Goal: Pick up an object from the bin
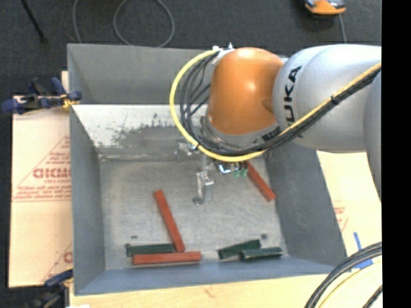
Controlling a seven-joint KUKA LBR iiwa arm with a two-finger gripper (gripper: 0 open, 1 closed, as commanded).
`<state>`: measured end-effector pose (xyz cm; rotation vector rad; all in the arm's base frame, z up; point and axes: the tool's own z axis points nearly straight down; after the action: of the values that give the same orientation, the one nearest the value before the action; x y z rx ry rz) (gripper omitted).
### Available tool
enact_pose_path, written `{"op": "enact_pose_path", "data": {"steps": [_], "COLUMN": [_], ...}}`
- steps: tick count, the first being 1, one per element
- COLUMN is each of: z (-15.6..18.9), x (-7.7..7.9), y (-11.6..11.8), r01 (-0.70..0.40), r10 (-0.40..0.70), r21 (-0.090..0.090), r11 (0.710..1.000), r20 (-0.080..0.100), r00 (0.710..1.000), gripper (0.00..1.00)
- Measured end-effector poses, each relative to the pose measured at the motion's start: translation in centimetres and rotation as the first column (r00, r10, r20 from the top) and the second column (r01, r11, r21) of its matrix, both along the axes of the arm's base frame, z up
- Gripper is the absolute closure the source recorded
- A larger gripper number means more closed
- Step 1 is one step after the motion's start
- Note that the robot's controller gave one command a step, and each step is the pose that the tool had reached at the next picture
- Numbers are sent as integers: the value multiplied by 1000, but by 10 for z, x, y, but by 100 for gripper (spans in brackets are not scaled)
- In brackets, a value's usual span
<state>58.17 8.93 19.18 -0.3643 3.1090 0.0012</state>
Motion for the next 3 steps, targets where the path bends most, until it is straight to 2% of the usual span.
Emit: {"op": "enact_pose_path", "data": {"steps": [1,2,3], "z": [1,-118,-114], "x": [-67,-102,-92], "y": [56,52,24], "r01": [-320,-743,-545], "r10": [320,743,545], "r21": [-1,0,-1], "r11": [947,669,839], "r20": [-10,-13,-12], "r00": [947,669,838], "gripper": [0,0,0]}}
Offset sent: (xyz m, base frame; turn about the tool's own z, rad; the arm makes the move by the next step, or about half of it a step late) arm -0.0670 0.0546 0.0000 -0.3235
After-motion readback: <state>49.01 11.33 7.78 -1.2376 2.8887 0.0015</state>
